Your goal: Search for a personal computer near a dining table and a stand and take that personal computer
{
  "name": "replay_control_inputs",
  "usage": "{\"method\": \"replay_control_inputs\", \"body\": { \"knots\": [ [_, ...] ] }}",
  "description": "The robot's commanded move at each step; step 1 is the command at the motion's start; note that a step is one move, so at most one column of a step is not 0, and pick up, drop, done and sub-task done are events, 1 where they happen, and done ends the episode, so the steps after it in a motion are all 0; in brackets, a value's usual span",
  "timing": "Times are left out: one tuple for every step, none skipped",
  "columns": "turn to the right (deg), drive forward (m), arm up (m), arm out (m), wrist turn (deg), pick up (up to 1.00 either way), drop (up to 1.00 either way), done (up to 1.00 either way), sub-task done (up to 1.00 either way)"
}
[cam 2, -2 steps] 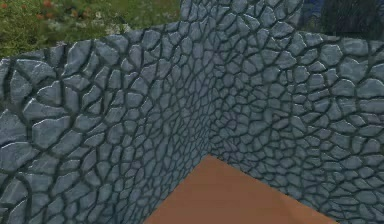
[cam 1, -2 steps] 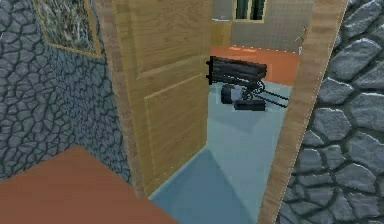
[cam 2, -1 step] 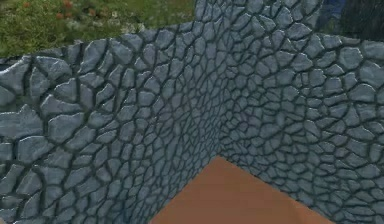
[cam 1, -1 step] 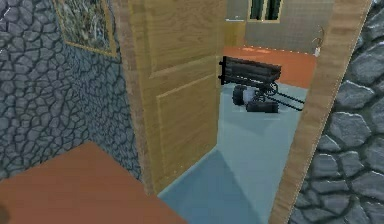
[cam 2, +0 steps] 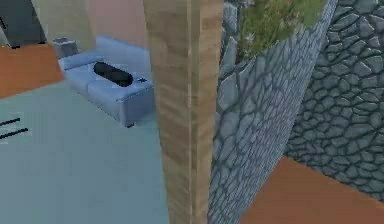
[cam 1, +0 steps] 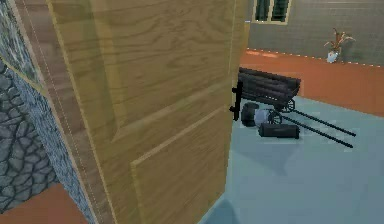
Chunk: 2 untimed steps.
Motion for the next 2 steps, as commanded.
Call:
{"method": "replay_control_inputs", "body": {
  "knots": [
    [30.0,0.0,0.0,0.0,0.0,0.0,0.0,0.0,0.0],
    [0.0,1.0,0.0,0.0,0.0,0.0,0.0,0.0,0.0]
  ]
}}
